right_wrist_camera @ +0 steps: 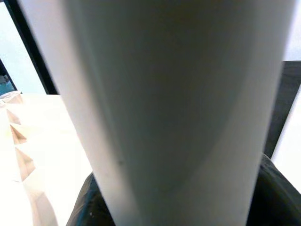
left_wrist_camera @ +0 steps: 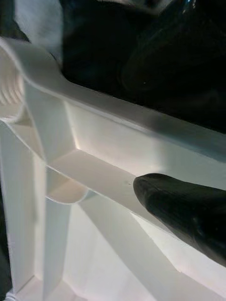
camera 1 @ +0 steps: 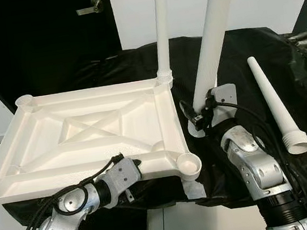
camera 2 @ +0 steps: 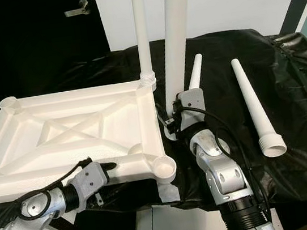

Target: Building children table

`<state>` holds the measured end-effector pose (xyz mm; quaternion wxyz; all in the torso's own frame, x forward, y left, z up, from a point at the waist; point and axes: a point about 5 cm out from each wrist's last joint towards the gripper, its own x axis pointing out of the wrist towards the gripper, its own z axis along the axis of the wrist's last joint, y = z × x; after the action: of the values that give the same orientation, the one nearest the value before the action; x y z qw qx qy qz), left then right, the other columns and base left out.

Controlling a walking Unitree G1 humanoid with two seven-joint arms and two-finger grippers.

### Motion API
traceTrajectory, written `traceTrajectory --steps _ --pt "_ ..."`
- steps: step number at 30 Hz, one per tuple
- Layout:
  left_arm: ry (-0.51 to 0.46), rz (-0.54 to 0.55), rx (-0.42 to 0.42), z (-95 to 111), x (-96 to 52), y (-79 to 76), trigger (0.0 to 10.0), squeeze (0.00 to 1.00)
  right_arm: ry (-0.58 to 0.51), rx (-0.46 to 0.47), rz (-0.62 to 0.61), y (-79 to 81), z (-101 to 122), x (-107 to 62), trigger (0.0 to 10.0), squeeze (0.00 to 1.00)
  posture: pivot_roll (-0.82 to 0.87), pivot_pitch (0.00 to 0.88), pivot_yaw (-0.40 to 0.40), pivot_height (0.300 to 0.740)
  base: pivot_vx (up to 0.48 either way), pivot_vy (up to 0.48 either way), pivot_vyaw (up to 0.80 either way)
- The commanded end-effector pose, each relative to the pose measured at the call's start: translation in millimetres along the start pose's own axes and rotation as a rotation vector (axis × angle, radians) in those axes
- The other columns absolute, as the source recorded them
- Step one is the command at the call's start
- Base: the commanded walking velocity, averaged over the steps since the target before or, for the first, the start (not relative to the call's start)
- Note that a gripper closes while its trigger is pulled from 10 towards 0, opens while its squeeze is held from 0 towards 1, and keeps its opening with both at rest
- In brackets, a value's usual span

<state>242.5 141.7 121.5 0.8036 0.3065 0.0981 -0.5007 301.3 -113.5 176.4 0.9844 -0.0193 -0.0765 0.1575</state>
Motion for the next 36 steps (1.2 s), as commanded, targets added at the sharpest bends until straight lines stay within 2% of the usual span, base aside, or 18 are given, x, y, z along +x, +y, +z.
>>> traceTrajectory --steps 1,7,9,13,17,21,26,29,36 --pt "0.038 0.058 0.01 -3 5.9 4.0 10.0 0.0 -0.018 -0.003 -0.006 -1.0 4 -0.4 10.0 0.0 0.01 0.0 0.013 0.74 0.0 0.0 0.0" --pt "0.065 0.102 -0.002 -2 20.4 4.7 10.0 0.0 -0.017 0.005 0.002 2.7 4 0.5 10.0 0.0 0.01 0.0 0.01 0.74 0.0 0.0 0.0" --pt "0.065 0.102 -0.002 -2 20.4 4.7 10.0 0.0 -0.017 0.005 0.002 2.7 4 0.5 10.0 0.0 0.01 0.0 0.01 0.74 0.0 0.0 0.0" --pt "0.067 0.117 -0.01 0 36.3 1.1 10.0 0.0 -0.023 0.006 0.008 4.9 7 3.5 10.0 0.0 0.01 0.0 0.008 0.74 0.0 0.0 0.0" --pt "0.066 0.115 -0.009 0 37.5 0.4 10.0 0.0 -0.023 0.008 0.007 5.0 7 4.0 10.0 0.0 0.01 0.0 0.007 0.74 0.0 0.0 0.0" --pt "0.079 0.246 -0.062 3 49.8 14.6 10.0 0.0 -0.026 0.014 -0.003 5.1 8 6.3 10.0 0.0 0.01 0.0 0.01 0.74 0.0 0.0 0.0" --pt "0.075 0.296 -0.084 8 56.7 21.1 10.0 0.0 -0.032 0.023 -0.002 6.3 9 7.8 10.0 0.0 0.0 0.0 0.012 0.74 0.0 0.0 0.0" --pt "0.068 0.346 -0.107 15 67.9 27.3 10.0 0.0 -0.041 0.03 0.009 8.8 10 9.7 10.0 0.0 0.0 0.0 0.016 0.74 0.0 0.0 0.0" --pt "0.062 0.365 -0.1 23 75.3 32.9 10.0 0.0 -0.049 0.022 0.017 10.8 11 11.2 10.0 0.0 0.0 0.0 0.024 0.74 0.0 0.0 0.0"
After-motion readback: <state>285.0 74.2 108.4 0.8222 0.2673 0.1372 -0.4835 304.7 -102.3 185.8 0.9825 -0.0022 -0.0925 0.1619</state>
